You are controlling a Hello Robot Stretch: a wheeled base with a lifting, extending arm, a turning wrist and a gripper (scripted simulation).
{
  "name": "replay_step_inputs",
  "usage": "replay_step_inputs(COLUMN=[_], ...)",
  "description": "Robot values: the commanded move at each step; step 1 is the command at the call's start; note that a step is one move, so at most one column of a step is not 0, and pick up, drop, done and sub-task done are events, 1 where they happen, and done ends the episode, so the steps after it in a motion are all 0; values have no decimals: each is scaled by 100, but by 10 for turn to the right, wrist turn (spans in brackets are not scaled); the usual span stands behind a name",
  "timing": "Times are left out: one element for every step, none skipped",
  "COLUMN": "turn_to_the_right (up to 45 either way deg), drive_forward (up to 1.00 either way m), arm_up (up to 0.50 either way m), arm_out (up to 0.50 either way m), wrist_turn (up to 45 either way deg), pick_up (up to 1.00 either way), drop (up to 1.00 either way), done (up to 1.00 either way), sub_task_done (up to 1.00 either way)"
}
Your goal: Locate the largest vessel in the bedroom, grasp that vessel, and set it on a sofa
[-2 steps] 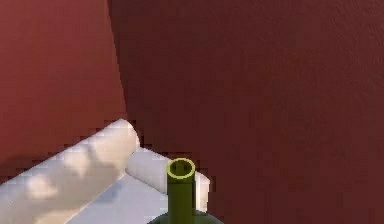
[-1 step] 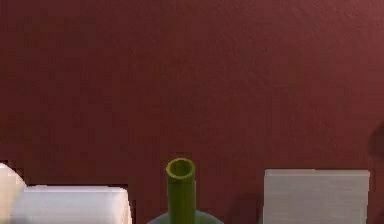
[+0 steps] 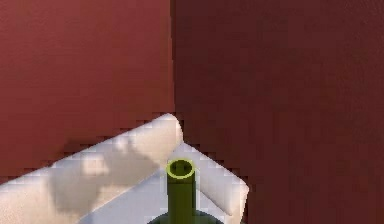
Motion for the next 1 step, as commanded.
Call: replay_step_inputs(turn_to_the_right=[-330], drive_forward=[0], arm_up=[0], arm_out=[0], wrist_turn=[0], pick_up=[0], drop=[0], done=[0], sub_task_done=[0])
